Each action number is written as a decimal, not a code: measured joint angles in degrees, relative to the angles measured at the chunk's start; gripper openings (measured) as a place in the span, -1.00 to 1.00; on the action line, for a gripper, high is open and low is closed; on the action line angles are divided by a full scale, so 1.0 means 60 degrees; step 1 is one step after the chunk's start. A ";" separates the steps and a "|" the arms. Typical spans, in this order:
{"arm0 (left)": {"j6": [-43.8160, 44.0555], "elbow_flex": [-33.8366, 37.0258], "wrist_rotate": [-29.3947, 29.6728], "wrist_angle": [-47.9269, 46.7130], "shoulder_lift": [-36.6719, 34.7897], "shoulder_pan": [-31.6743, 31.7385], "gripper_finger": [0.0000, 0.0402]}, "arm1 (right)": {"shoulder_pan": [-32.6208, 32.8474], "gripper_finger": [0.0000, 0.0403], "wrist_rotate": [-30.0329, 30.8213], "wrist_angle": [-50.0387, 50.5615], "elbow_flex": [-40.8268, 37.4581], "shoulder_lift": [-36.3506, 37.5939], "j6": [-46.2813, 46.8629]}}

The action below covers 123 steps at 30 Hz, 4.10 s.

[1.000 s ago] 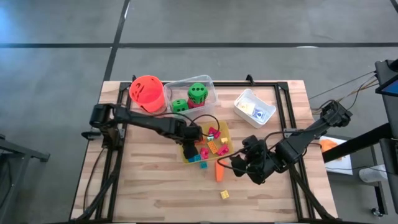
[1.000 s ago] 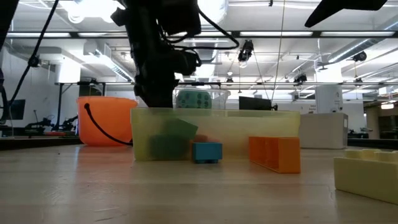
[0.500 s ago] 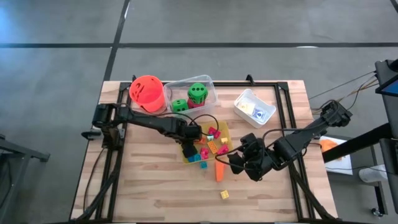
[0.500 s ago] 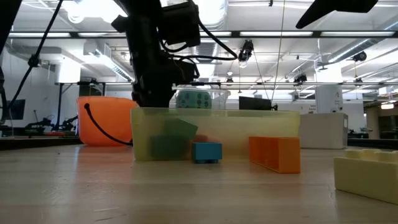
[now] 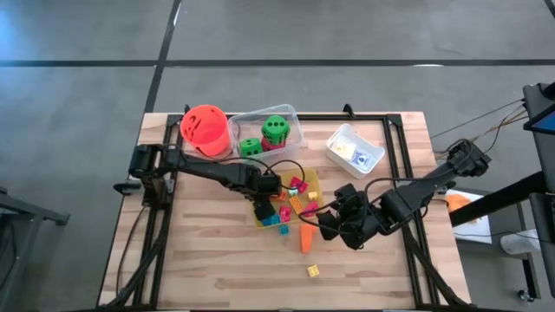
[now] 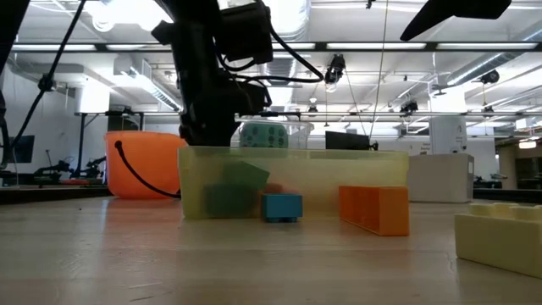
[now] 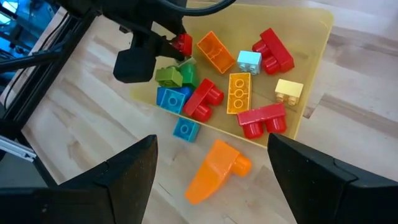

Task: Pick & Place Toys
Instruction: Put the red game piece into the yellow bin, then put the light yellow game piece into the yellow bin

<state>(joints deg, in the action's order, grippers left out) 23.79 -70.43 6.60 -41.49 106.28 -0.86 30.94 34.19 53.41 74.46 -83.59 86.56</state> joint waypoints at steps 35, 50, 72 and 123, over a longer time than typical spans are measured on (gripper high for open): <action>0.0033 0.0034 -0.0537 -0.0881 -0.1470 -0.0164 0.86 | 0.0098 0.48 -0.2248 -0.0536 0.0015 -0.0176 0.1852; 0.0988 0.1460 -0.0279 0.0636 -0.4071 -0.2780 0.86 | 0.0250 0.48 -0.4529 -0.0517 0.1728 -0.3391 0.1916; 0.1281 0.3045 -0.0689 0.1893 -0.5825 -0.4371 0.86 | 0.0390 0.48 -0.5816 0.1040 0.5350 -0.7616 0.2752; 0.0860 0.3045 -0.1036 0.1952 -0.5825 -0.4911 0.86 | 0.0219 0.48 -0.5453 0.2320 0.5643 -0.7439 0.2274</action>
<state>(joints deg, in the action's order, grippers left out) 28.95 -52.16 0.38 -29.78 71.33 -30.33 32.25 1.47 67.33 108.31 -128.22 100.21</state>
